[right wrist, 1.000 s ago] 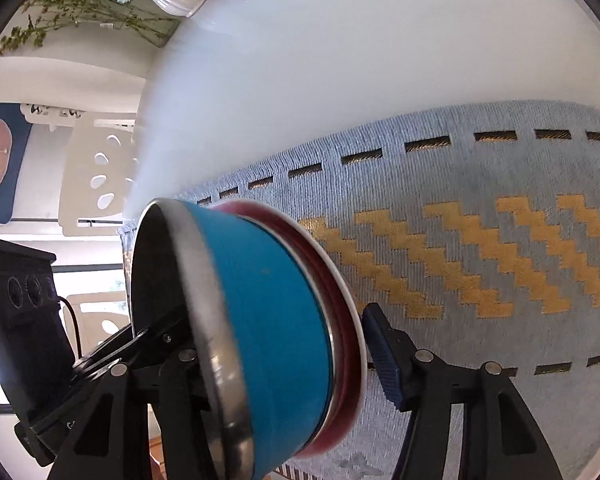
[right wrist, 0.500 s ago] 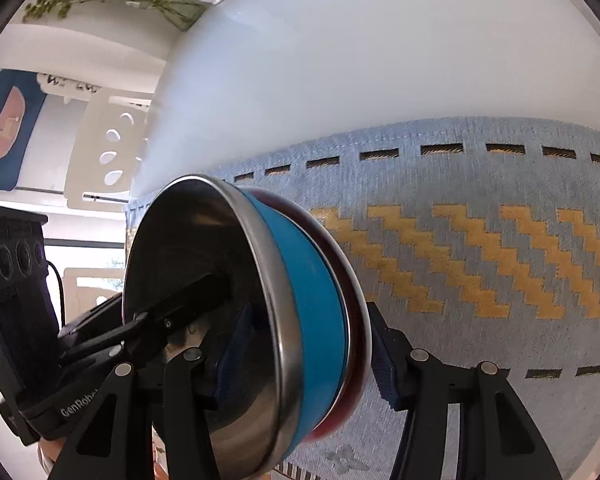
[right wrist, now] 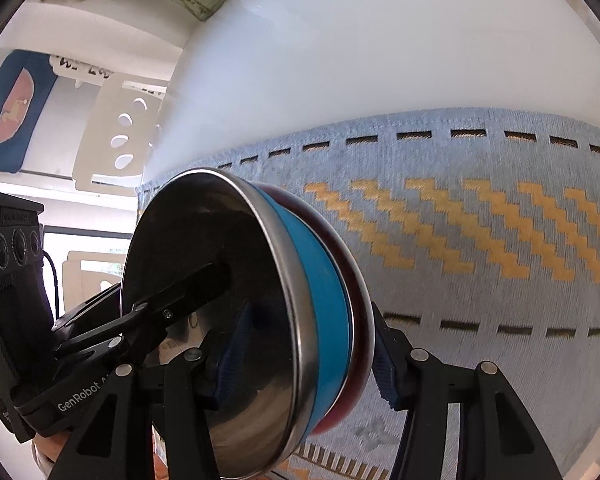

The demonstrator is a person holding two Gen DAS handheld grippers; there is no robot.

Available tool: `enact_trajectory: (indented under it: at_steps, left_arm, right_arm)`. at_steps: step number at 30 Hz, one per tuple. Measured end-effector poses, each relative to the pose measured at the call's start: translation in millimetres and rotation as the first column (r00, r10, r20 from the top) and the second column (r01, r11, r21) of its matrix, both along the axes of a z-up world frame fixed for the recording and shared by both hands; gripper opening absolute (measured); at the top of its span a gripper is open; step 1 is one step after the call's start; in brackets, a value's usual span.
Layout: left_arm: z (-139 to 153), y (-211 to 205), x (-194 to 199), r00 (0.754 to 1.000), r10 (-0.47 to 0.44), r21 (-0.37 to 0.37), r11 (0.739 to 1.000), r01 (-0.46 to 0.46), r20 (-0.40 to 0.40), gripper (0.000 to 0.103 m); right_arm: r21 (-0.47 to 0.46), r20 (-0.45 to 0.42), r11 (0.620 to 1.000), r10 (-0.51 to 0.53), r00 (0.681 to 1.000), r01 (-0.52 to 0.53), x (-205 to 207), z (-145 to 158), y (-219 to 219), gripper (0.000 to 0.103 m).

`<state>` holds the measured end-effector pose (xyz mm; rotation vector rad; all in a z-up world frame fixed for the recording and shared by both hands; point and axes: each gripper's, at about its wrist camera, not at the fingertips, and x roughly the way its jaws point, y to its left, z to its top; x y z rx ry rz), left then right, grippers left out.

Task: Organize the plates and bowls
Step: 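Carry the nested bowl stack with both grippers over the runner to the plates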

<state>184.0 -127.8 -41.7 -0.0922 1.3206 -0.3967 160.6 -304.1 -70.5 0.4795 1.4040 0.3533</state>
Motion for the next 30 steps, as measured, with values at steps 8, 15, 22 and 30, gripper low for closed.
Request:
enact_trajectory:
  at_steps: [8,15,22,30]
  left_arm:
    - [11,19,-20,1.0,0.003,-0.003,1.0,-0.003,0.013,0.035]
    - [23,36,-35,1.0,0.002,-0.011,1.0,-0.001,0.029,0.035]
    - [37,54,-53,0.999,-0.003,-0.016,1.0,0.004,0.047,0.035]
    - [50,74,-80,0.997,-0.048,-0.002,0.999,0.048,0.067,0.035]
  right_arm:
    - [-0.001,0.011,1.0,-0.003,1.0,0.003,-19,10,15,0.054]
    - [-0.015,0.024,1.0,0.004,1.0,-0.004,-32,20,34,0.054]
    - [-0.02,0.039,1.0,0.0,0.999,0.001,-48,32,52,0.054]
    - [-0.015,0.053,1.0,-0.019,0.998,0.02,-78,46,75,0.054]
